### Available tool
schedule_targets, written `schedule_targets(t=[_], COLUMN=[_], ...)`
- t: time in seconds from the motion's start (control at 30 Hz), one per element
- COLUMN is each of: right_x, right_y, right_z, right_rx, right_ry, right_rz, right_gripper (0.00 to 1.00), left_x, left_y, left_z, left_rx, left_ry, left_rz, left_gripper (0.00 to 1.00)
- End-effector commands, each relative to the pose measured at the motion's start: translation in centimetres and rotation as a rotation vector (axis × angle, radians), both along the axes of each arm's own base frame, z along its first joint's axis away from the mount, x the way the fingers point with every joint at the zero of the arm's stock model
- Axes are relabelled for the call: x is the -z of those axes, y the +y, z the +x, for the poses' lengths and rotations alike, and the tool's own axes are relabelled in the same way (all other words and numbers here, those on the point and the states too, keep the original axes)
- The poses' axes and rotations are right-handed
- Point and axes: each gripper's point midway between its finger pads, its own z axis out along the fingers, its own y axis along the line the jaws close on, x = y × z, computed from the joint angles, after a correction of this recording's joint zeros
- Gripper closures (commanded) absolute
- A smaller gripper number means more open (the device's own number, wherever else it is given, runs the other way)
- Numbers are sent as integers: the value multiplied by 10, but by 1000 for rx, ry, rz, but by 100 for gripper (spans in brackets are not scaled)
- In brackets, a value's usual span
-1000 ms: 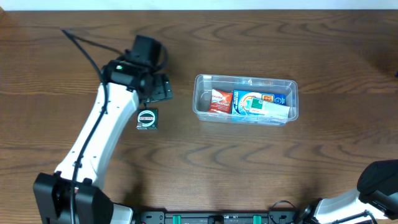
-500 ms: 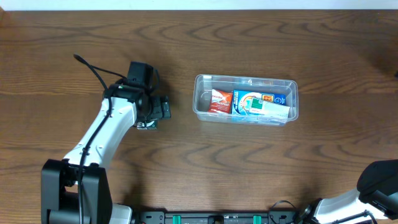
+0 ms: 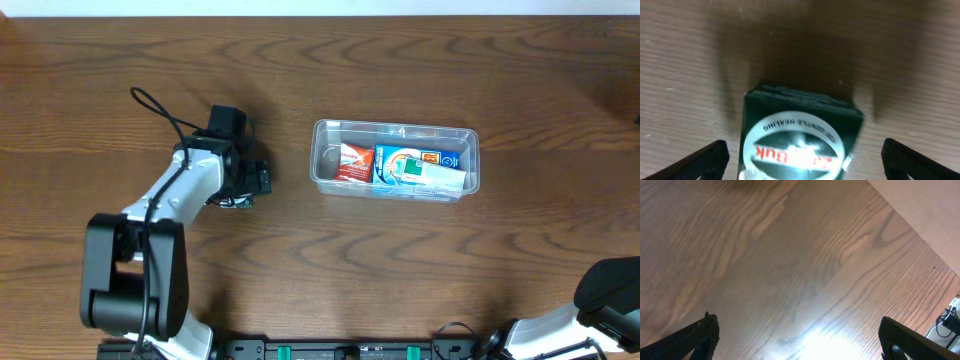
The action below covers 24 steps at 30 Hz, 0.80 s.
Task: Pack container
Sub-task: 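Lower the left gripper and grasp the green Zam-Buk tin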
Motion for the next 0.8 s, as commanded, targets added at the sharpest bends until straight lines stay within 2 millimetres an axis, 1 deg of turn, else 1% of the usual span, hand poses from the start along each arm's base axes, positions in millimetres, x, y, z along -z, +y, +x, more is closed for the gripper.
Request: schedule_targets(t=[0.0, 0.07, 0.13, 0.23, 0.27, 0.4, 0.5, 0.63, 0.7, 0.77], right_x=[-5, -5, -5, -5, -5, -5, -5, -5, -5, -5], right_y=[-3, -3, -3, -3, -3, -3, -3, -3, -3, -3], right_z=[-3, -3, -3, -3, -3, -3, -3, -3, -3, -3], right_rx=[4, 4, 4, 5, 5, 5, 5, 5, 5, 4], right_ry=[-6, -6, -6, -6, -6, -6, -6, -6, -6, -6], right_rz=[-12, -12, -12, -12, -12, -12, -12, -12, -12, -12], right_gripper=[1, 1, 1, 1, 1, 1, 1, 1, 1, 1], left_x=[11, 14, 15, 15, 15, 15, 15, 15, 15, 14], left_y=[7, 6, 6, 6, 6, 6, 6, 6, 6, 6], left_z=[-2, -2, -1, 0, 0, -1, -2, -3, -3, -3], left_rx=[6, 6, 6, 5, 6, 6, 5, 6, 6, 6], left_ry=[26, 30, 28, 25, 26, 27, 33, 37, 36, 35], left_rz=[26, 26, 25, 25, 25, 25, 25, 25, 25, 25], left_gripper=[2, 0, 12, 23, 25, 27, 34, 37, 42, 44])
